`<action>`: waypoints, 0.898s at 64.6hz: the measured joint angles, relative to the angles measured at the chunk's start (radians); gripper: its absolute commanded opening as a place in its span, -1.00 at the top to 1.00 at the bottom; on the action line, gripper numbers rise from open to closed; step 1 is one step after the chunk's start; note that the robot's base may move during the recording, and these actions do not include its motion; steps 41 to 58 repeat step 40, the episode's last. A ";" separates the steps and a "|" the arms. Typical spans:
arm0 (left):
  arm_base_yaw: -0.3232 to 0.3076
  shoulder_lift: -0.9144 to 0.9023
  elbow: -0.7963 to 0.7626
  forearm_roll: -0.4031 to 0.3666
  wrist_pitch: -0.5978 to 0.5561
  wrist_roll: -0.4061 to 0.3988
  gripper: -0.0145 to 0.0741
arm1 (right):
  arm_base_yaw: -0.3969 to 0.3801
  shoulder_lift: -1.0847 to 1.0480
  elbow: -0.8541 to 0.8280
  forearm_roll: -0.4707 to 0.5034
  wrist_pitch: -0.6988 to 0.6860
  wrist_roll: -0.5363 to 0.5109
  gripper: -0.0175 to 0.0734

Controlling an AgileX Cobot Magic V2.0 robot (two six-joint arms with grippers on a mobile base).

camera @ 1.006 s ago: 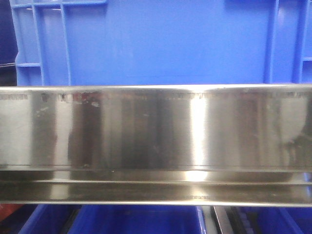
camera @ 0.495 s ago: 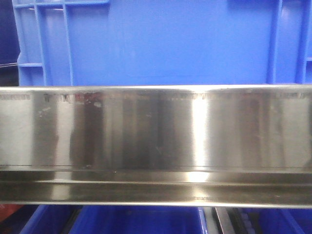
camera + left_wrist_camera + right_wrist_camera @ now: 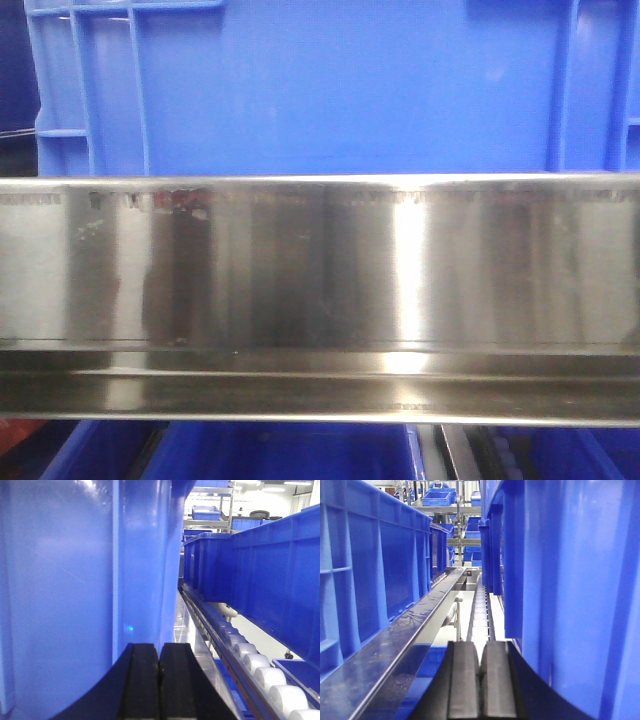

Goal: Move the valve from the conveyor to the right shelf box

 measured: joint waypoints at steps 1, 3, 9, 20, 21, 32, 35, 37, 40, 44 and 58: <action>0.000 0.000 0.000 0.000 0.000 0.000 0.92 | 0.000 0.000 0.000 0.000 0.000 0.000 0.95; 0.000 0.000 0.000 0.000 0.000 0.000 0.92 | 0.000 0.000 0.000 0.000 0.002 0.000 0.95; 0.000 0.000 0.000 0.000 0.000 0.000 0.92 | 0.000 0.000 0.000 -0.001 0.002 0.000 0.95; 0.000 0.000 0.000 0.000 0.000 0.000 0.92 | 0.000 0.000 0.000 -0.002 0.002 0.000 0.95; 0.000 0.000 0.000 0.000 0.000 0.000 0.92 | 0.000 0.000 0.000 -0.002 0.002 0.000 0.95; 0.000 0.000 0.000 0.000 0.000 0.000 0.92 | 0.000 0.000 0.000 -0.002 0.002 0.000 0.95; 0.000 0.000 0.000 0.000 0.000 0.000 0.92 | 0.000 0.000 0.000 -0.002 0.002 0.000 0.95; 0.000 0.000 0.000 0.000 0.000 0.000 0.92 | 0.000 0.000 0.000 -0.002 0.002 0.000 0.95; 0.000 0.000 0.000 0.000 0.000 0.000 0.92 | 0.000 0.000 0.000 -0.002 0.002 0.000 0.95; 0.000 0.000 0.000 0.000 0.000 0.000 0.92 | 0.000 0.000 0.000 -0.002 0.002 0.000 0.95; 0.000 0.000 0.000 0.000 0.000 0.000 0.92 | 0.000 0.000 0.000 -0.002 0.002 0.000 0.95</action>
